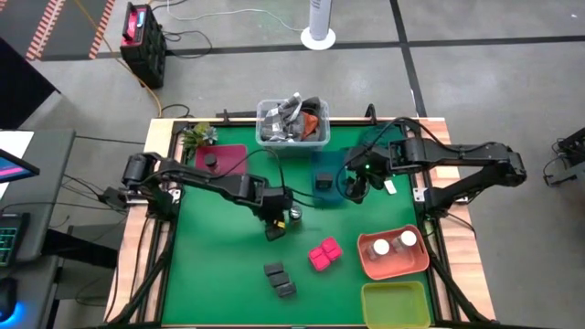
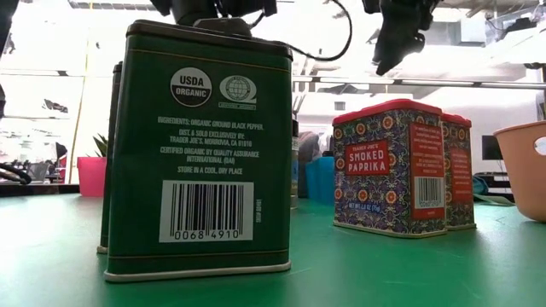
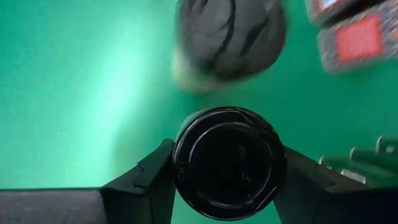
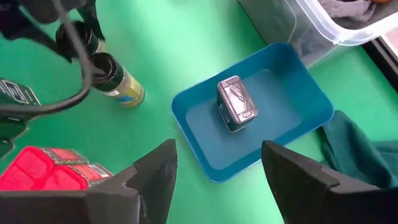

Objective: Sort spices by type
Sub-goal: Put the black seasoning bottle into the pink bin

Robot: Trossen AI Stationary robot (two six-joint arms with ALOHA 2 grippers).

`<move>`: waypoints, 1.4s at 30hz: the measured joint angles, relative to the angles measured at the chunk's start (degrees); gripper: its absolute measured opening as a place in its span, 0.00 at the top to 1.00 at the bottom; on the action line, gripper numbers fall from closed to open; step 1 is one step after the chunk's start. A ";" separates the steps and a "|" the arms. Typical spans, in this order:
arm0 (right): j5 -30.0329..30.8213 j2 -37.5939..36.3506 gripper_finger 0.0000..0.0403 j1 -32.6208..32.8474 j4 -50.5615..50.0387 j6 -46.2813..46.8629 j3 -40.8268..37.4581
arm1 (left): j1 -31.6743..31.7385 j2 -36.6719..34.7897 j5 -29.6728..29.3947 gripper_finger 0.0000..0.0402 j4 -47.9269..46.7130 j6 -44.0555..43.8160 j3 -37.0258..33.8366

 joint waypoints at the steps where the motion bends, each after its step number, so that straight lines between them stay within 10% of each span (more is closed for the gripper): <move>1: 0.02 0.00 0.35 0.15 0.00 0.52 0.00 | 0.46 -0.48 -0.10 0.51 -1.37 0.34 -0.02; 14: 5.84 0.11 0.35 2.13 1.08 6.96 -0.03 | 10.27 -15.38 -15.09 0.50 -12.80 1.12 -1.59; 28: 6.56 0.13 0.35 1.93 2.33 8.20 -0.04 | 27.15 -37.85 -17.26 0.50 -11.88 2.66 -17.18; 42: 7.56 0.17 0.35 -0.64 4.87 8.03 -0.04 | 37.34 -33.21 -10.56 0.49 -3.13 9.91 -24.89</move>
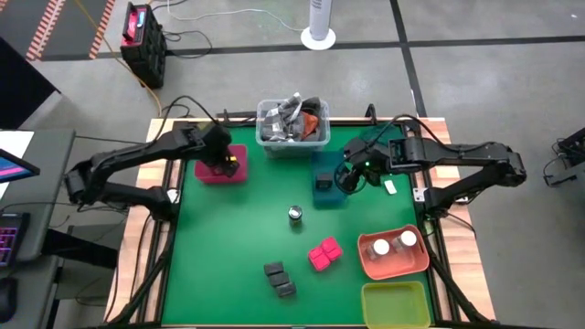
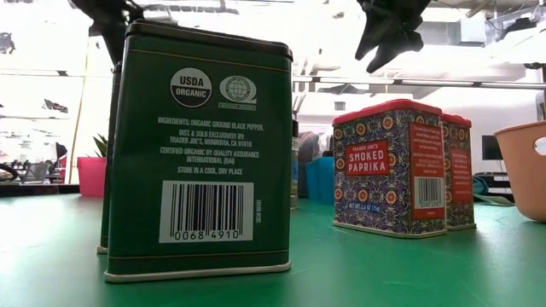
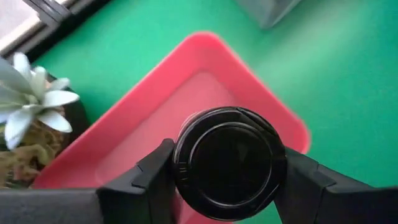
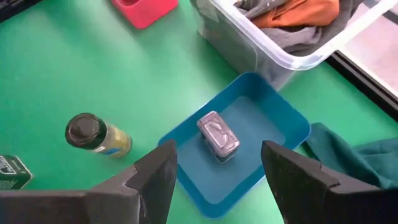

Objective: Sort spices by type
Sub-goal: Put the black seasoning bottle into the pink bin

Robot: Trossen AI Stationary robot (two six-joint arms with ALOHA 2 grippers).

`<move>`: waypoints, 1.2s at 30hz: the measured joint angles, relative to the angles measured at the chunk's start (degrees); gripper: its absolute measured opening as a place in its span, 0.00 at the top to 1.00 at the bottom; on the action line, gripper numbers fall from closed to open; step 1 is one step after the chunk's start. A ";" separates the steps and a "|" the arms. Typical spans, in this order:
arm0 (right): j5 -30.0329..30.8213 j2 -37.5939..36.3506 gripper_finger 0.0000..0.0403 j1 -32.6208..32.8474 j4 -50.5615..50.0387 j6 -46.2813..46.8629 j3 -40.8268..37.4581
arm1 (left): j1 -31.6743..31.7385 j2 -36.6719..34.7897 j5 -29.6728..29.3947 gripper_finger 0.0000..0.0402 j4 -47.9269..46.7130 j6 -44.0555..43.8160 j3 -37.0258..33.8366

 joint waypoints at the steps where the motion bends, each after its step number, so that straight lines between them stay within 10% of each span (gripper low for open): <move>1: 0.00 0.00 0.35 0.03 0.00 0.00 0.00 | 0.28 0.70 -0.02 0.49 0.19 0.49 -0.33; 36: -1.57 0.00 0.35 -0.98 -0.26 0.56 -0.02 | -3.37 1.21 -2.22 0.32 3.11 7.84 7.46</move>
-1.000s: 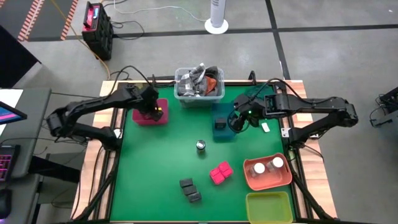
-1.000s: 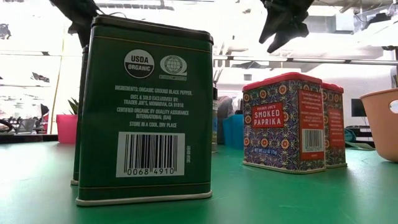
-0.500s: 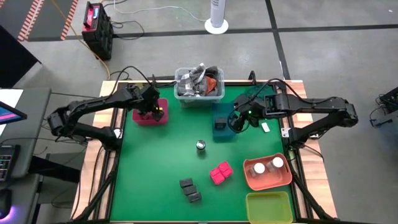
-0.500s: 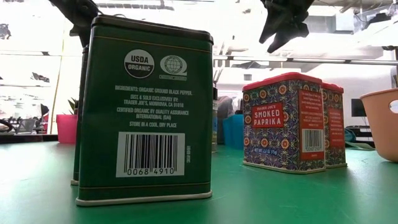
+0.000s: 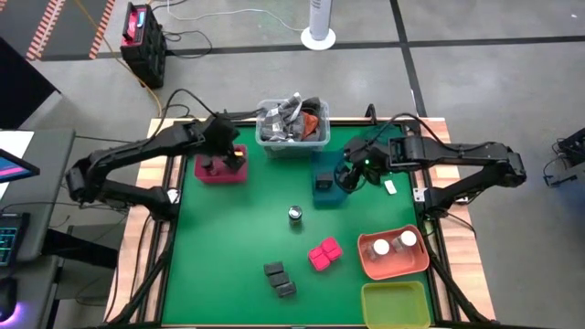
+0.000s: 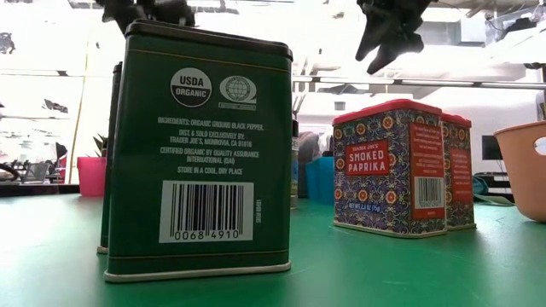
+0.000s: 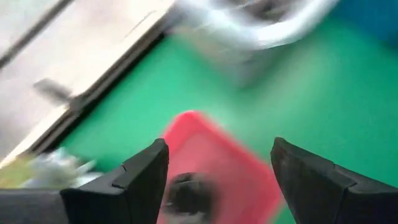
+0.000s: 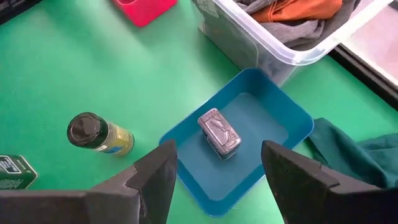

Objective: Sort spices by type
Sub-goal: Put the black seasoning bottle into the pink bin

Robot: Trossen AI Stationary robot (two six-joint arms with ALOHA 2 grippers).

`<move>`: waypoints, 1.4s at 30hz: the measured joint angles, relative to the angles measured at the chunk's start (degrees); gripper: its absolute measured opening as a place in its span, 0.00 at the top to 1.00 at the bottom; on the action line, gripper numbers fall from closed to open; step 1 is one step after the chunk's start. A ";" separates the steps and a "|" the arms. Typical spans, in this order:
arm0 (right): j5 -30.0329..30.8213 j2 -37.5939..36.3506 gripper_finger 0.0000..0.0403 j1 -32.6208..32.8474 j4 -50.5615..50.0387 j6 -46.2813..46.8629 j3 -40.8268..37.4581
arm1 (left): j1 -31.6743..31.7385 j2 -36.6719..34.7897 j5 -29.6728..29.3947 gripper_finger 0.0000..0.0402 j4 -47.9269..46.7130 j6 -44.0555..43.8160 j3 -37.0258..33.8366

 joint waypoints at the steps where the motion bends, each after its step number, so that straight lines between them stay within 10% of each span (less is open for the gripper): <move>1: -0.25 0.00 0.35 -0.32 -0.06 0.00 0.00 | -1.35 0.00 1.80 0.32 0.10 -0.22 0.89; 19: -10.18 0.00 0.35 -4.01 -0.60 -8.29 0.00 | -29.78 9.88 10.92 0.34 3.87 -13.16 11.11; 30: -10.47 -0.46 0.35 -4.03 -7.11 -9.24 0.00 | -33.38 29.32 7.07 0.30 -1.00 -13.76 29.99; 42: -7.02 -8.70 0.35 -1.95 -12.01 -5.11 -0.02 | -32.77 37.72 8.22 0.17 -1.44 -11.42 32.58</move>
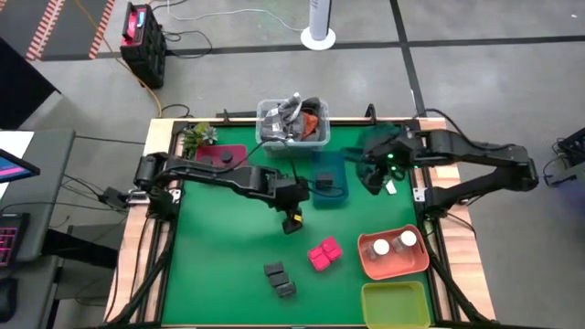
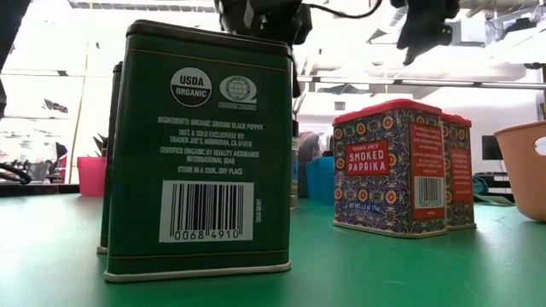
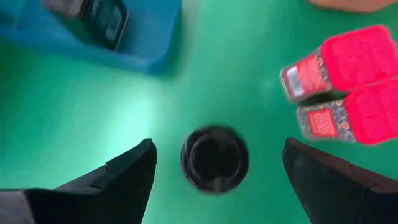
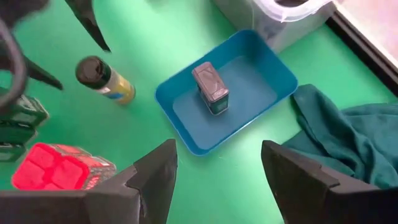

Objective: Sort spices by type
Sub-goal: Put the black seasoning bottle into the pink bin

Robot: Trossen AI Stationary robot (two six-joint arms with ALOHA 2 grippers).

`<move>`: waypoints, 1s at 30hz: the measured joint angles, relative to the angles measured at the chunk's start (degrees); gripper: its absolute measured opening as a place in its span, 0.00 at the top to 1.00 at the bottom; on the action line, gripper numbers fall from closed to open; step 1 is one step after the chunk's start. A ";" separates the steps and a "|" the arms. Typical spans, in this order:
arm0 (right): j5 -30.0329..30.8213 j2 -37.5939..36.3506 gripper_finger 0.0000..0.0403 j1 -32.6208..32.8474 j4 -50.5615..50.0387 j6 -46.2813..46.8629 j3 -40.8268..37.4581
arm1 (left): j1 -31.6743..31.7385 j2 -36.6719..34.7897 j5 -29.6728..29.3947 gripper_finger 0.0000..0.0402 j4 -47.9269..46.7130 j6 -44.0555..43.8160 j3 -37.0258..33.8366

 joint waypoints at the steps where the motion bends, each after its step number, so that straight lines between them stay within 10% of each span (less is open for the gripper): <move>1: 0.37 -0.86 0.35 0.24 -0.15 0.54 0.00 | 0.00 0.14 0.01 0.17 0.54 0.62 0.02; 16: 4.85 -2.23 0.35 4.20 -1.12 3.64 -0.38 | 0.39 3.86 -1.21 0.19 0.90 6.16 -1.29; 30: 5.43 -1.44 0.35 4.13 -0.19 4.22 -0.42 | 0.60 5.64 -1.19 0.50 -0.42 7.45 -1.29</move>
